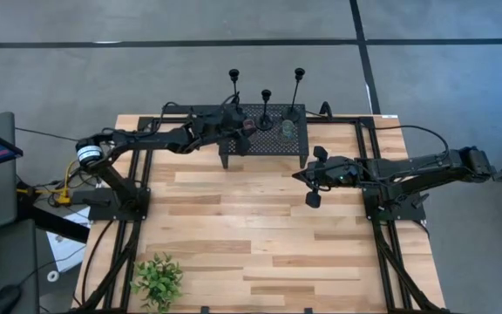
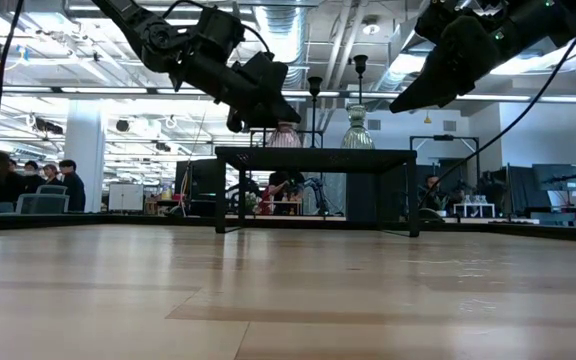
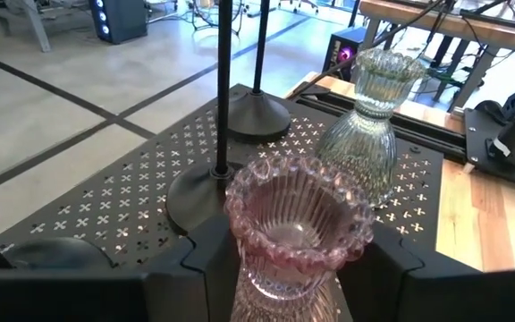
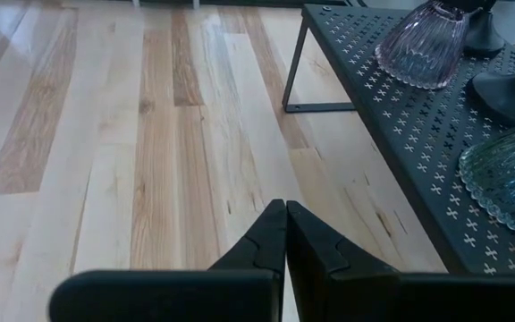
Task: Pick & Place candle stick holders
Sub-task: Put the purple candle holder on the shelf
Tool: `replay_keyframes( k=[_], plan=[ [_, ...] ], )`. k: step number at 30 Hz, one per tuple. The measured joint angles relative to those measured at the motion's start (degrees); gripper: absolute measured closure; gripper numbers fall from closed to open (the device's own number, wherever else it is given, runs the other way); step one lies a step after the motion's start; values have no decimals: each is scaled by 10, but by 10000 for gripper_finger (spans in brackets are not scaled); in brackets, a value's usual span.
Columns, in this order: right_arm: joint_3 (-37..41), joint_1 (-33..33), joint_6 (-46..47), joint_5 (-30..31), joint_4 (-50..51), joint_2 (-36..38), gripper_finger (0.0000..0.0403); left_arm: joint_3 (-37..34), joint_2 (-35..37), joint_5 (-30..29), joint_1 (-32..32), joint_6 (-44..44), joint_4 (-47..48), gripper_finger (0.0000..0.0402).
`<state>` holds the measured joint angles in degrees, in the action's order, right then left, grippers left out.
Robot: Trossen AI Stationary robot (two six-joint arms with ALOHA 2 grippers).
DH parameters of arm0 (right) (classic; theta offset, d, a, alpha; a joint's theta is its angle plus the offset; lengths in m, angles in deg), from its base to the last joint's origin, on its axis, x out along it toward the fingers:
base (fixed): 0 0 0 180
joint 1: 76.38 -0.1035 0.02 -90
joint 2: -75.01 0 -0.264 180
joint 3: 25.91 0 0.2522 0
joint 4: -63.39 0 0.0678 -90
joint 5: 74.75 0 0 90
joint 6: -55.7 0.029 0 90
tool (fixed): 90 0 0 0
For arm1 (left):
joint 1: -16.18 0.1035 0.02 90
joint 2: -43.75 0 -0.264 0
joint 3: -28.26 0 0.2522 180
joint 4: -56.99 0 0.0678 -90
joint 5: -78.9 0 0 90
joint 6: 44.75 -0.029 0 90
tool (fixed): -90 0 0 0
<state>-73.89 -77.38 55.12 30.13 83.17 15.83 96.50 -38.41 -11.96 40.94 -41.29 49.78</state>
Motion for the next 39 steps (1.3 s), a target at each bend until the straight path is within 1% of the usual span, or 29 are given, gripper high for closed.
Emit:
replay_keyframes(
  k=[5, 13, 16, 20, 28, 33, 39],
  plan=[
    [0, 0, 0, 0, 0, 0, 402, 0, 1, 0, 0, 0, -4, 232],
    [0, 0, 0, 0, 0, 0, 402, 0, 1, 0, 0, 2, -5, 235],
    [0, 0, 1, 0, 0, 0, 402, 0, 1, 0, 0, 3, -5, 230],
    [0, 0, 2, 0, 0, 0, 402, 0, 1, 0, 0, 5, -5, 212],
    [0, 0, 2, 0, 1, 0, 402, 0, 5, 0, 0, 1, -5, 161],
    [0, 0, 1, 0, 4, 0, 402, 0, 34, 0, 0, -18, -5, 145],
    [0, 0, 1, 0, 4, 0, 402, 0, 83, 0, -5, -19, -5, 146]
  ],
)
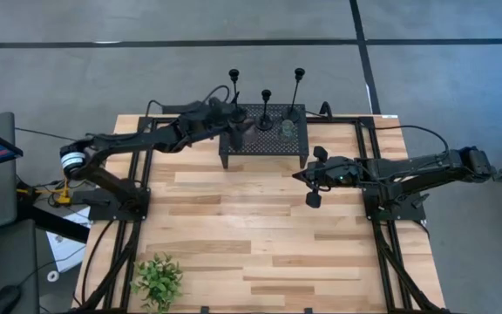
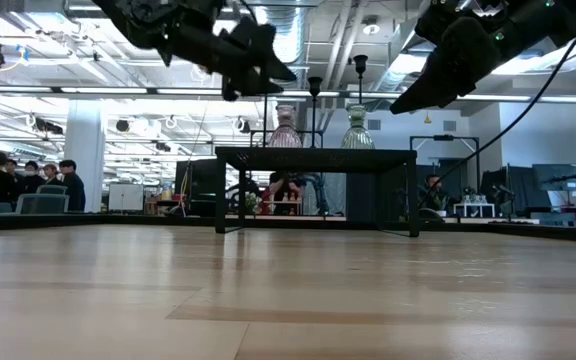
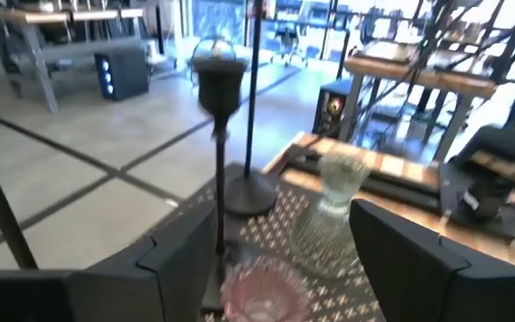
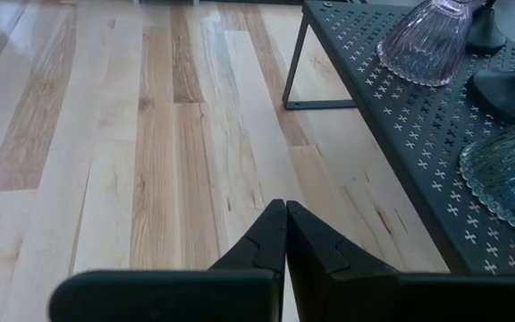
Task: Pick & Place candle stick holders
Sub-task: Put the purple candle holder on the shelf
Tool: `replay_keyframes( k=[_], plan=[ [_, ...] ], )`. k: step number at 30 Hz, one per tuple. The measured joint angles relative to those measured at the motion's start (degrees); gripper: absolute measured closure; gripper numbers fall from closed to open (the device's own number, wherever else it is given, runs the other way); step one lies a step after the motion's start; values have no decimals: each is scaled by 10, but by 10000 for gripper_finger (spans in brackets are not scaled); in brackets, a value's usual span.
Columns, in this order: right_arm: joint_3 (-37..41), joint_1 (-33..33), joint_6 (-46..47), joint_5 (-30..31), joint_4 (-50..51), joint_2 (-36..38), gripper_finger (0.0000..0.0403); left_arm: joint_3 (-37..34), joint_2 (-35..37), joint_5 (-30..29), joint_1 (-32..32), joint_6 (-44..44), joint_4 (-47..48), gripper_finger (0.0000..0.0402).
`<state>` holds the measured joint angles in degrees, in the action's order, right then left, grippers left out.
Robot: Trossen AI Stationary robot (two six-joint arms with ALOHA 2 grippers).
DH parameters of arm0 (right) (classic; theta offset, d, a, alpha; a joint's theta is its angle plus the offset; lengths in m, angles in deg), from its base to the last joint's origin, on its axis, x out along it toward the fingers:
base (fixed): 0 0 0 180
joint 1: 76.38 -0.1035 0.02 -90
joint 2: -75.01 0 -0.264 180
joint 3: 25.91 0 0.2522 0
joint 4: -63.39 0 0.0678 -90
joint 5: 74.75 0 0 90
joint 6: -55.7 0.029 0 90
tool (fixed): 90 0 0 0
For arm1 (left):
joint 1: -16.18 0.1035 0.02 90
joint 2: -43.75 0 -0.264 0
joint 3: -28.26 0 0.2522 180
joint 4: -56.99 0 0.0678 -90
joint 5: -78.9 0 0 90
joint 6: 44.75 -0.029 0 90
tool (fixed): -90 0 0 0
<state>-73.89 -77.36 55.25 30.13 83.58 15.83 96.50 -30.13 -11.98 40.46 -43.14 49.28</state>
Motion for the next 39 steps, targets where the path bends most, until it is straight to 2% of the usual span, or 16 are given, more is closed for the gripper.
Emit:
replay_keyframes(
  k=[5, 10, 14, 18, 20, 23, 30, 39],
  plan=[
    [0, 0, 0, 0, 0, 0, 402, 0, 39, 0, -18, 2, -1, 158],
    [0, 0, -1, 0, 0, 0, 402, 0, 27, -2, -53, 3, -1, 216],
    [0, 0, -1, 1, 0, 0, 402, 0, -11, -75, -91, -1, -5, 289],
    [0, 0, -1, 2, 0, 0, 402, 0, -45, -157, -124, -36, -50, 364],
    [0, 0, -1, 2, 0, 0, 402, 0, -53, -177, -138, -49, -77, 391],
    [0, 0, -1, 1, 0, 0, 402, 0, -53, -155, -151, -65, -84, 392],
    [0, 0, -15, 0, 0, 0, 402, 0, -50, -24, -154, -73, -83, 391],
    [0, 0, -15, 0, 0, 0, 402, 0, -50, -8, -151, -73, -104, 388]
  ],
)
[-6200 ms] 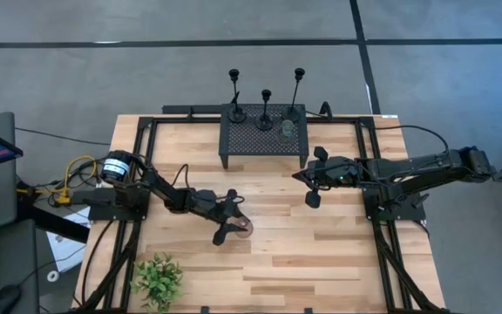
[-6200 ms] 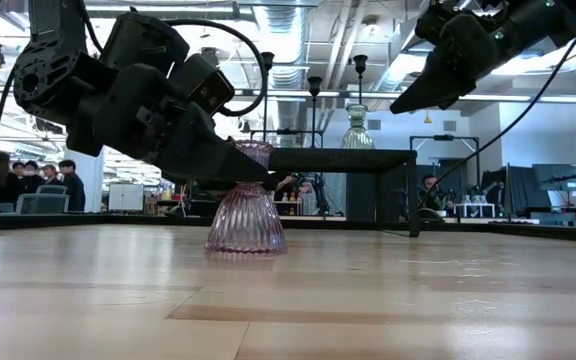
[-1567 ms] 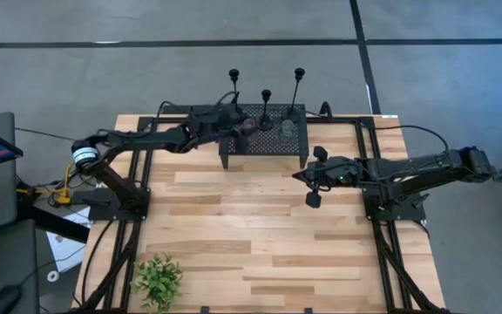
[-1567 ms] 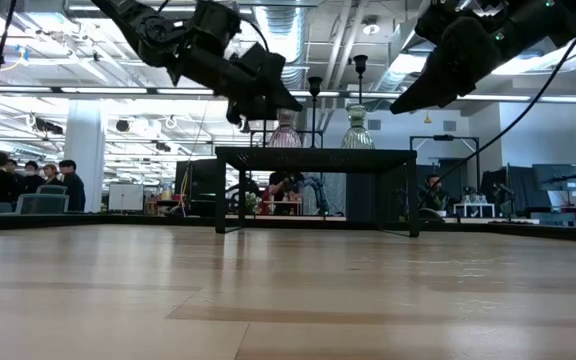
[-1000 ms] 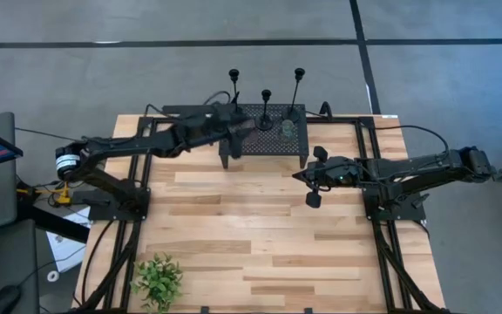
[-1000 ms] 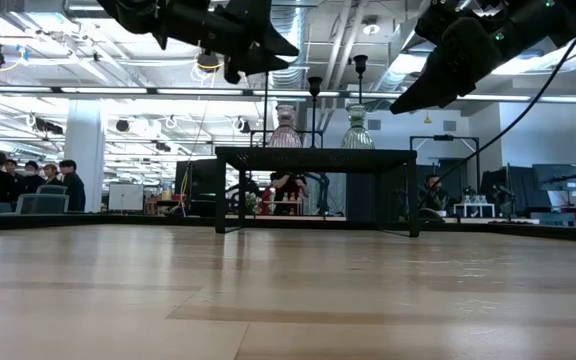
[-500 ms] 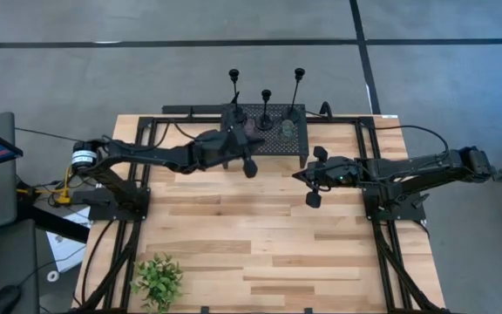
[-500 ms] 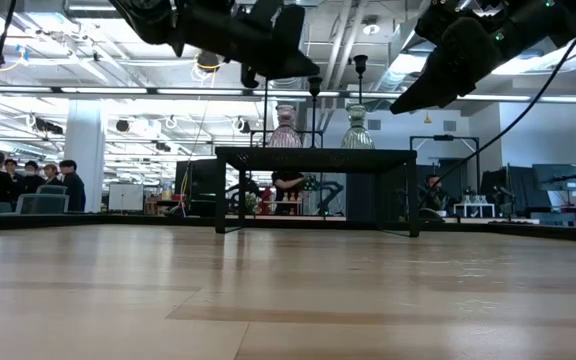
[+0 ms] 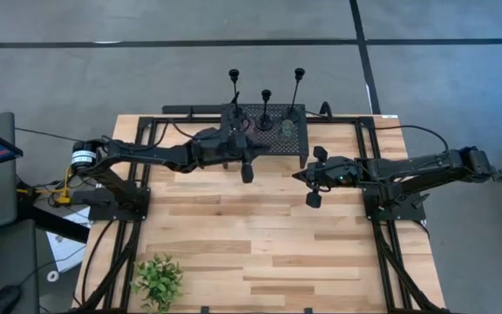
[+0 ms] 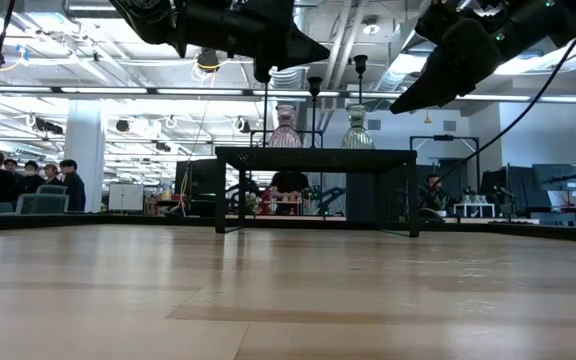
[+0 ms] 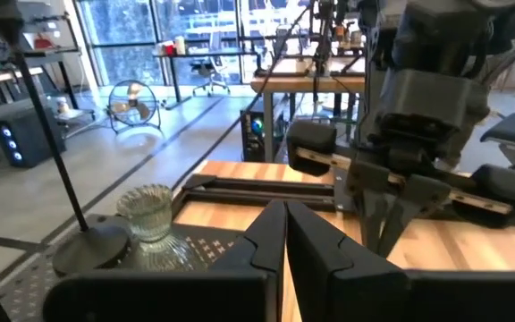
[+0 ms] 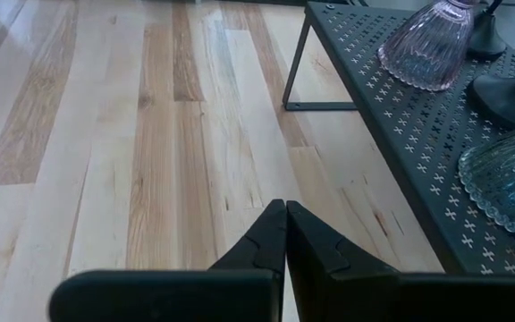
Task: Pick & Place candle stick holders
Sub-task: Put the purple candle holder on the shelf
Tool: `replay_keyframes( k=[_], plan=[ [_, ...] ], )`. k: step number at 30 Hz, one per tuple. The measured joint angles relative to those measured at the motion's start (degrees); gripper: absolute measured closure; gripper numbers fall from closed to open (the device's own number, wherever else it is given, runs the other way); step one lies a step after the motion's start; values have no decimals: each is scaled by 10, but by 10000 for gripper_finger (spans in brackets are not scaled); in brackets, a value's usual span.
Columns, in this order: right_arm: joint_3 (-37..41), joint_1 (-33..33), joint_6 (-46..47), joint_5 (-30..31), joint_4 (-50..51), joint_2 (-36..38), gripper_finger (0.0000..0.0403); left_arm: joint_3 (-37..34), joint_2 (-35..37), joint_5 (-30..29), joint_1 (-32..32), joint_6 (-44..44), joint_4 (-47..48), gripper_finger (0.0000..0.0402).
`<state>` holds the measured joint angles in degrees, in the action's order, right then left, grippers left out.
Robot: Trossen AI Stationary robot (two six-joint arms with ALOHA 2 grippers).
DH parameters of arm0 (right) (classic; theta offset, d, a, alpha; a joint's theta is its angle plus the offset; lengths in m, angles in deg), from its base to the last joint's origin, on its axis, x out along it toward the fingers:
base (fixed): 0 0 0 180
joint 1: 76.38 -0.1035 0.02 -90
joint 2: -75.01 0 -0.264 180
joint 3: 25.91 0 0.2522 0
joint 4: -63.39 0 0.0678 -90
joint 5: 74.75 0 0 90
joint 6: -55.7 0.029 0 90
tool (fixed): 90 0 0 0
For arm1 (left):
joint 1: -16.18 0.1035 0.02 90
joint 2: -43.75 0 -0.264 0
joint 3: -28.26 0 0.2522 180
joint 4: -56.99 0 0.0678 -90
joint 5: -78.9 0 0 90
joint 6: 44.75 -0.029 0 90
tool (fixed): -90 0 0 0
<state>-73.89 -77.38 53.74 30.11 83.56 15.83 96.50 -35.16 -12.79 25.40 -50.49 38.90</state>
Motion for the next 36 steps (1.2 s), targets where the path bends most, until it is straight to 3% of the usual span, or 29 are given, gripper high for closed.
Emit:
replay_keyframes(
  k=[7, 16, 20, 26, 36],
  plan=[
    [0, 0, -1, 0, 0, 0, 402, 0, 0, -13, -15, 3, -3, 397],
    [0, 0, -1, 0, 0, 0, 402, 0, -20, -193, -82, -13, -37, 399],
    [0, 0, -1, 0, 0, 0, 402, 0, -75, -214, -85, -41, -114, 400],
    [0, 0, -1, 0, 0, 0, 402, -1, -127, -292, -57, -56, -213, 400],
    [0, 0, -10, 0, 0, 0, 402, 4, -186, -377, -46, -45, -280, 400]
  ],
)
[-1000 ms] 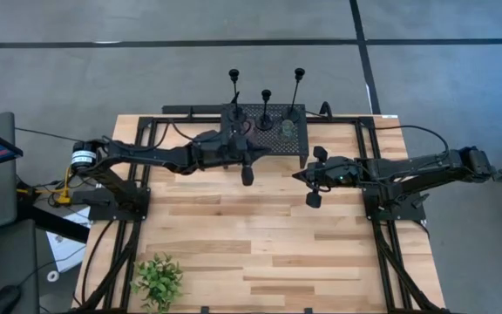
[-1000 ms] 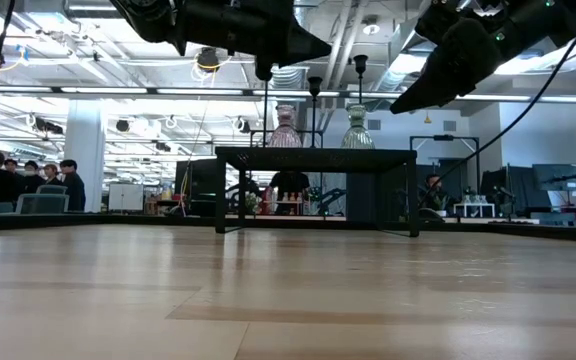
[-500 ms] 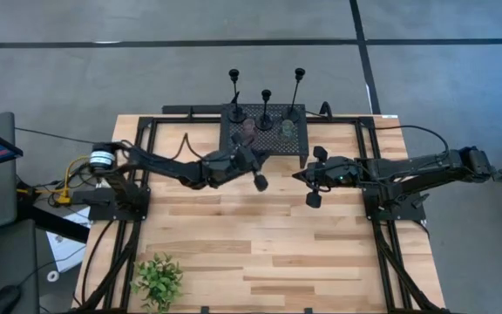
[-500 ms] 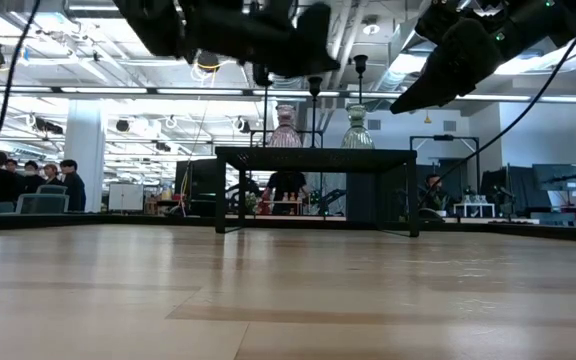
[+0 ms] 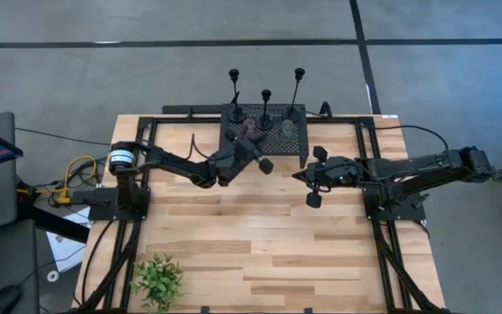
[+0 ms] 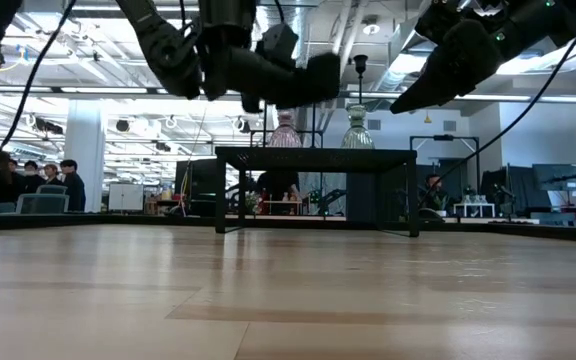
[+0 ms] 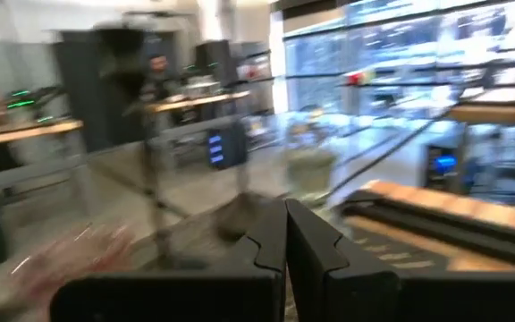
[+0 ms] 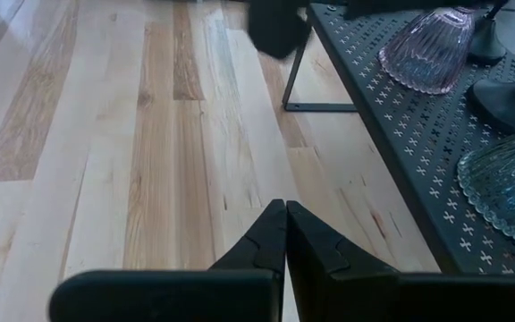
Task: Pick & Place candle stick holders
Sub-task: Put the purple candle holder on the shelf
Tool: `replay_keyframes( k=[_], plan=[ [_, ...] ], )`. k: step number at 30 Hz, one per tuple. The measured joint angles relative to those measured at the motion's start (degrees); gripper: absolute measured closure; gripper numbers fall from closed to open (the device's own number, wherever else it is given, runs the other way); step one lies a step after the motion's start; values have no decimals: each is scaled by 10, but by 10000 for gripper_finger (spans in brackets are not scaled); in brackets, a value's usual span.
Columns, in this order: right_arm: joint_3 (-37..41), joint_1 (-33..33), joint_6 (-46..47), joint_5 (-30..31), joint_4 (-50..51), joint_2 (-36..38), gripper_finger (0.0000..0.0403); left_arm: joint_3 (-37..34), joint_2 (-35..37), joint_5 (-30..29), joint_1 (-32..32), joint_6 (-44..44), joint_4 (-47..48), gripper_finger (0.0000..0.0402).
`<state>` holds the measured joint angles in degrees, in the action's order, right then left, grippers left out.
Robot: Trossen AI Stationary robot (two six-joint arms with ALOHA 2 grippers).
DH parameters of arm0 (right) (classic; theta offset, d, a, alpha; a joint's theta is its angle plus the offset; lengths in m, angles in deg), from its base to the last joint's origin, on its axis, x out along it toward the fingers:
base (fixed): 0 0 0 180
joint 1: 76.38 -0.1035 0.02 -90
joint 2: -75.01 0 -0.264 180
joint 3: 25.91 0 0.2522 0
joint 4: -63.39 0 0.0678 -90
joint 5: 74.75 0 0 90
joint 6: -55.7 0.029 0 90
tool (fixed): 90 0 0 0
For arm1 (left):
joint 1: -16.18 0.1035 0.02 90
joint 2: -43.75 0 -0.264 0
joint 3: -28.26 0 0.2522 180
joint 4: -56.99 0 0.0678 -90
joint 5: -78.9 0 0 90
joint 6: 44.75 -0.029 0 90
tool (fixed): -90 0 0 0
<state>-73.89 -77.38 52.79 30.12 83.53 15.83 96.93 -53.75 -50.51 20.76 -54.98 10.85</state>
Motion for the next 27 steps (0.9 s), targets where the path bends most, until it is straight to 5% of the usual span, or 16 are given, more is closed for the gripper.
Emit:
replay_keyframes(
  k=[10, 27],
  plan=[
    [0, 0, -1, 0, -1, 0, 402, 7, -35, -86, -2, -17, -13, 401],
    [0, 0, -1, 0, -1, 0, 402, 8, -34, -120, -3, -46, -44, 401]
  ],
)
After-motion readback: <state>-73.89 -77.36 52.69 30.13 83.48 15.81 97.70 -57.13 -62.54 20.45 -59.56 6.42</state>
